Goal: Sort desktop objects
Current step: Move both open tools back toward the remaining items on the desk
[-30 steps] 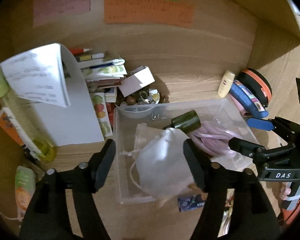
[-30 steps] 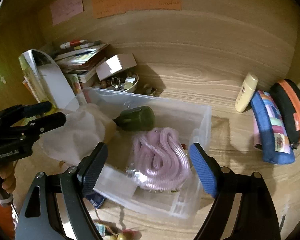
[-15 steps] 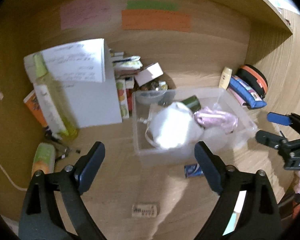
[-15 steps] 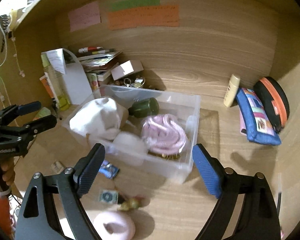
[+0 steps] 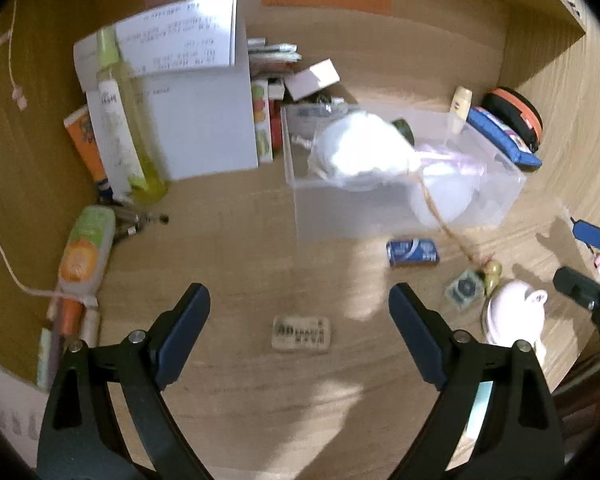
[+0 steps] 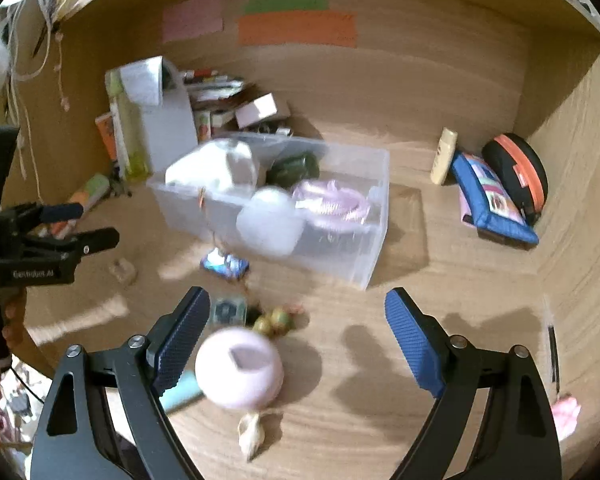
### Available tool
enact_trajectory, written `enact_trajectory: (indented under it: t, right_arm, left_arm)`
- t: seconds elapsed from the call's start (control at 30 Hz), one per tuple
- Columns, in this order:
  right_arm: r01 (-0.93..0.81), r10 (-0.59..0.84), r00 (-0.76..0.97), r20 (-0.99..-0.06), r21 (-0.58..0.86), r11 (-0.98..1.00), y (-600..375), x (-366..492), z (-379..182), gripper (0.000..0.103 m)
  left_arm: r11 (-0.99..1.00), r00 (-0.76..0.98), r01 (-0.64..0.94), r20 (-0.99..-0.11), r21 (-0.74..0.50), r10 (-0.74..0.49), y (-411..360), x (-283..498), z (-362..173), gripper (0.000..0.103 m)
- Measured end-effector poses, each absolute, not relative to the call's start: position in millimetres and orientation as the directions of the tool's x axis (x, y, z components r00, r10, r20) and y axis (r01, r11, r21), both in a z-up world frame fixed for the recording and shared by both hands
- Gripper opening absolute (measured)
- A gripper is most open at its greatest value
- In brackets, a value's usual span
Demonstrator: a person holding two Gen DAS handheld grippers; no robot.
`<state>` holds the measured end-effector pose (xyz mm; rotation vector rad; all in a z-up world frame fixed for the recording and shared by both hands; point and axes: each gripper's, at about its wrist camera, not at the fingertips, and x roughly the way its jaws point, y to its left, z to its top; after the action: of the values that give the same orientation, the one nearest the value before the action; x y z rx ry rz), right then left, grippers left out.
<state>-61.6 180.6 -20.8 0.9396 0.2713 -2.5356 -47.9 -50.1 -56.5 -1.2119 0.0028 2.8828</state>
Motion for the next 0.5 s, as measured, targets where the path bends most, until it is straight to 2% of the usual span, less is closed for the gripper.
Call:
enact_trajectory:
  t: [0.3,0.5]
  right_arm:
    - [0.470,-0.305,-0.616,-0.726,-0.027,-0.882,169.9,-52.2,-65.7,0.088]
    - [0.451,-0.323,-0.605,-0.728,0.022,-0.892,169.5,-55.4,-75.2,0.088]
  left_arm:
    - [-0.999,-0.655,-0.032,-0.755,-0.009,0.028,-47.2,-43.1,-88.5,0.092]
    - [-1.000,-0.658,-0.012,-0.753,-0.014,0.019,-46.7,-47.5,-93.5,0.091]
